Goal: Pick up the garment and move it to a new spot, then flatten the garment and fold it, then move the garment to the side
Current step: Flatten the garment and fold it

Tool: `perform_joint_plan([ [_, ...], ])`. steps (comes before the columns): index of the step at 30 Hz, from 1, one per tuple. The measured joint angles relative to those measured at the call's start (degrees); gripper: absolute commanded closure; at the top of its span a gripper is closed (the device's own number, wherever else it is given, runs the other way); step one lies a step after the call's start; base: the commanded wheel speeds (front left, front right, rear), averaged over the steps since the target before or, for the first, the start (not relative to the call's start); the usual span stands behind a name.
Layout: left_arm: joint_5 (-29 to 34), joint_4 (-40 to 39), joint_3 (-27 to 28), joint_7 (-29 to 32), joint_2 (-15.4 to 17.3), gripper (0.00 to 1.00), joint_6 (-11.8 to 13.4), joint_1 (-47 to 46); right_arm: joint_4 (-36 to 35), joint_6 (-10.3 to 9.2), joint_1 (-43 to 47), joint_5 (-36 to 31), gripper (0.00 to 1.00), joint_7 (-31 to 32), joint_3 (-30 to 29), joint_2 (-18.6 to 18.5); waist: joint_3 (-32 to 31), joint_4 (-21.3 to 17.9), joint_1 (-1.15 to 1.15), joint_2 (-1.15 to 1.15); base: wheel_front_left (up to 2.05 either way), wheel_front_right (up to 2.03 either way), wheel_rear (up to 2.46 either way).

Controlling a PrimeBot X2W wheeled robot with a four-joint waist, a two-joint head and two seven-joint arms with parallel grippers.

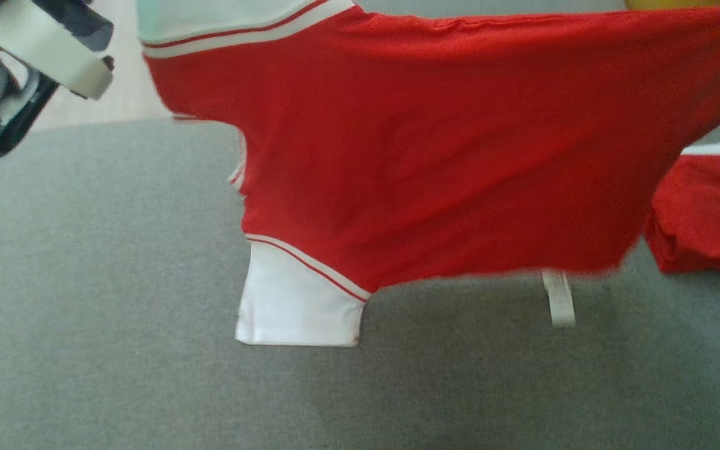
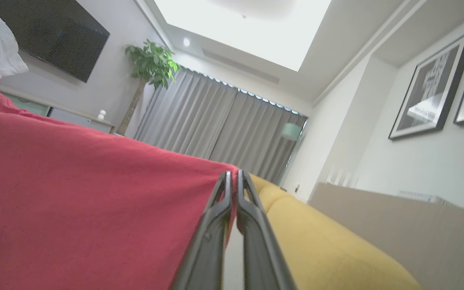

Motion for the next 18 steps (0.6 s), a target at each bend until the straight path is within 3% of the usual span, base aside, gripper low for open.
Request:
perform_joint_plan([
  [10,-2.3,-12.3,6.7,-0.1,5.7,1.0,3.8,0.1,-6.3,0.0,-4.4,1.0,1.0,2.2,-3.3,-4.8,-5.8,2.4,0.0,0.0,0.0,0.0,0.0],
  [18,-2.6,-12.5,6.8,1.8,5.0,1.0,3.8,-0.4,-4.5,0.0,-9.6,2.1,1.0,3.5,-1.2,-6.1,-5.1,3.1,0.01,0.0,0.0,0.0,0.0],
])
